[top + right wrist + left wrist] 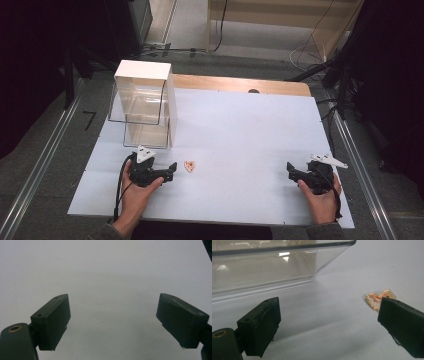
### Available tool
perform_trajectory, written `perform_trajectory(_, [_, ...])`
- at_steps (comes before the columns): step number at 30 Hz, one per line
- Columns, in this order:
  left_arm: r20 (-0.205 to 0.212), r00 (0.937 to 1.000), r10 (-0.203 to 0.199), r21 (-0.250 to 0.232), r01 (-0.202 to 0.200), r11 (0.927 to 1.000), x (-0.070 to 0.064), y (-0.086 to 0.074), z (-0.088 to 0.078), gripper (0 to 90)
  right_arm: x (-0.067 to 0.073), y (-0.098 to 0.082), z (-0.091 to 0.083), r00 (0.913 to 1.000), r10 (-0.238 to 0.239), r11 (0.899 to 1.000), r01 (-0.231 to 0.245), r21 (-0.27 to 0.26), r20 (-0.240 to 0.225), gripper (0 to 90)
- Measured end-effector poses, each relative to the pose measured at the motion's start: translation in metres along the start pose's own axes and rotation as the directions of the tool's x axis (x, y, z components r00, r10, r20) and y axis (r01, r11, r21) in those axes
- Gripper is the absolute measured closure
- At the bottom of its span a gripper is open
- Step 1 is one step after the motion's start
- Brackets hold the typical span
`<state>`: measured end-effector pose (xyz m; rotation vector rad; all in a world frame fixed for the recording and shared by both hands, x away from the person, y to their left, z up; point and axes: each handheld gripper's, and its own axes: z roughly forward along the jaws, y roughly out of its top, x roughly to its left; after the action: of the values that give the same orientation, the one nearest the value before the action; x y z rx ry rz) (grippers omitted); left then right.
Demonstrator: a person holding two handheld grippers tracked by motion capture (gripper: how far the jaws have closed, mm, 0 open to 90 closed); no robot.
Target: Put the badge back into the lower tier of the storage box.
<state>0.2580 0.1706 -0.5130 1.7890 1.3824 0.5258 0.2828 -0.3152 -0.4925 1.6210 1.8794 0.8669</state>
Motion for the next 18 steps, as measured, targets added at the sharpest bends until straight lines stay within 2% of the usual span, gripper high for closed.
perform_trajectory(18, [0.028,0.9994,0.020,0.011,-0.020,0.9997,-0.013,0.002,0.008,6.5,0.000,-0.001,0.001,1.0000,0.001,1.000,-0.001,0.010,-0.008,10.8])
